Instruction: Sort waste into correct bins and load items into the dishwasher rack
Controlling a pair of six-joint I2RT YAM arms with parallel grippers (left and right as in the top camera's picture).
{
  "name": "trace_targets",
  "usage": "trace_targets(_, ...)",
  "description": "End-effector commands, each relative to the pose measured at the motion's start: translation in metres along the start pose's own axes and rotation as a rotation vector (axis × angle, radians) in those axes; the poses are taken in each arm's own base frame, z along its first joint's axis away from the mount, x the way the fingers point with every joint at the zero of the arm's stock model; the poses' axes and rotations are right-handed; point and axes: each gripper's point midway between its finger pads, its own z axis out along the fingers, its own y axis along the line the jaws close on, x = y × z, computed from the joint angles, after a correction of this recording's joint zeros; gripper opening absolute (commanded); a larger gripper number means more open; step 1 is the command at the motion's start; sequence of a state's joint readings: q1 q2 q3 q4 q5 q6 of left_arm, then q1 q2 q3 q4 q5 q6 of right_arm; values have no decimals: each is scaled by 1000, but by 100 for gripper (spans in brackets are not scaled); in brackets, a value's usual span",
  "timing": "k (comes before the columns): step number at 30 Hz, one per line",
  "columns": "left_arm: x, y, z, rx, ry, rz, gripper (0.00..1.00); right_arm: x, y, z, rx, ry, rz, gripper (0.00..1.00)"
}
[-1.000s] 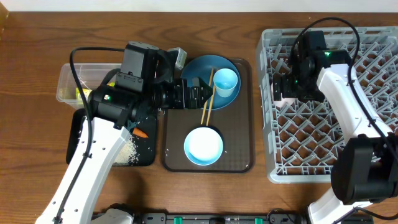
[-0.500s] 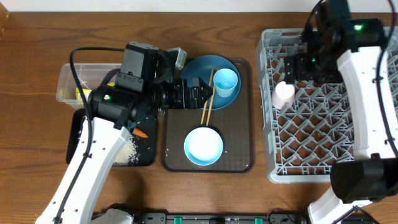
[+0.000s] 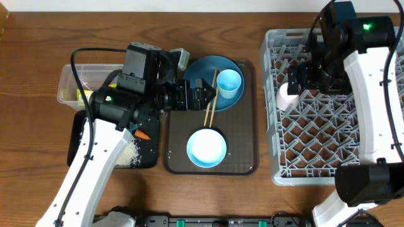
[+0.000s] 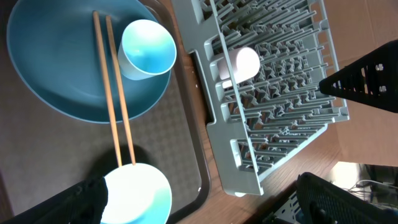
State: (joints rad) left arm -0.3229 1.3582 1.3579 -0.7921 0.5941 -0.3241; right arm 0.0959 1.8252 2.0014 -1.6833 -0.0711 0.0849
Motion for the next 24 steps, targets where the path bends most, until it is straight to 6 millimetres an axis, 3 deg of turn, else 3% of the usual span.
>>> trace_targets(1,-1,3,0,-12,-4,8,98,2,6,-3,-16,-2,-6,99)
trace_targets(12,-2,2,0,-11,-9,11,98,2,15,-4,-69,1,-6,99)
trace_targets(14,10,7,0,-30,38,-21,79,4,15,-4,-68,8,-6,99)
trace_targets(15,19,11,0,-46,72,-44,74,4,15,-4,-68,8,-6,99)
trace_targets(17,31,25,-2,-123,109,-76,74,4,15,-4,-69,8,-6,99)
trace_targets(20,34,48,-3,-252,94,-116,65,2,15,-4,-70,0,-7,99)
trace_targets(24,22,40,8,-238,46,-113,62,1,15,-4,-69,-3,-7,99)
